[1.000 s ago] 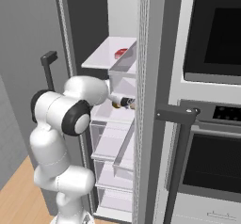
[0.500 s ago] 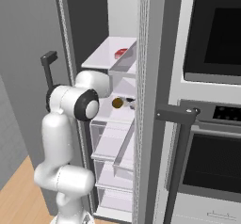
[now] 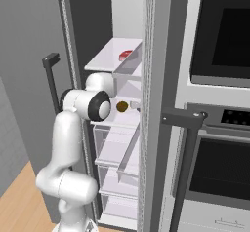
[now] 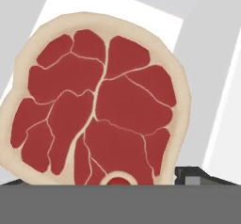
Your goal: Place one avocado and one steak in each tupperware on the nearby counter, to pack two identical lunches.
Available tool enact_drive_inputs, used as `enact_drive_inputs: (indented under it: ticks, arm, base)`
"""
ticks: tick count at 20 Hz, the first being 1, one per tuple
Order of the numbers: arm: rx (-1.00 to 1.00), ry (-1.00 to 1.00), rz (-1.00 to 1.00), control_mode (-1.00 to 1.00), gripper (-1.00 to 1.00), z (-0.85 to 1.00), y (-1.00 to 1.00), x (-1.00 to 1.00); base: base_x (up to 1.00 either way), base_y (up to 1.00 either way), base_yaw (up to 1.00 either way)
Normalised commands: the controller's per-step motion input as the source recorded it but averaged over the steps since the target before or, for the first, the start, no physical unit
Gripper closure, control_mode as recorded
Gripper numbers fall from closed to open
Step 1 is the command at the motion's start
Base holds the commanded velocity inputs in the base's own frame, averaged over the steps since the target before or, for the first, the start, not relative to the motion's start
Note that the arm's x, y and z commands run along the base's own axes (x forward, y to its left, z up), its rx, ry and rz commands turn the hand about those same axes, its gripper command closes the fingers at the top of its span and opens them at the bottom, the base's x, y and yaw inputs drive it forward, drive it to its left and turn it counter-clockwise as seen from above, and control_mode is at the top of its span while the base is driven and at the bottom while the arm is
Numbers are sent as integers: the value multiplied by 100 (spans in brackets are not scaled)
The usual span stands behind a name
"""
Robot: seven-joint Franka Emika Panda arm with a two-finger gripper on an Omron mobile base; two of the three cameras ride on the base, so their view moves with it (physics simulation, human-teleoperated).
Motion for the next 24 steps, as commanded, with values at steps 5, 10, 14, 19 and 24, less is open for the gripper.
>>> enact_drive_inputs:
  ticks: [5, 10, 14, 19, 24]
  arm:
    - [-2, 6, 4, -100, 100, -58, 0, -4]
    - [0, -1, 1, -100, 100, -8, 2, -50]
    - [0, -4, 0, -100, 100, -1, 55, -99]
    - [0, -27, 0, -100, 100, -37, 72, -97]
    - [7, -62, -4, -100, 100, -24, 63, -89]
  base:
    - [0, 0, 0]
    - [0, 0, 0]
    - [0, 0, 0]
    - [0, 0, 0]
    - [0, 0, 0]
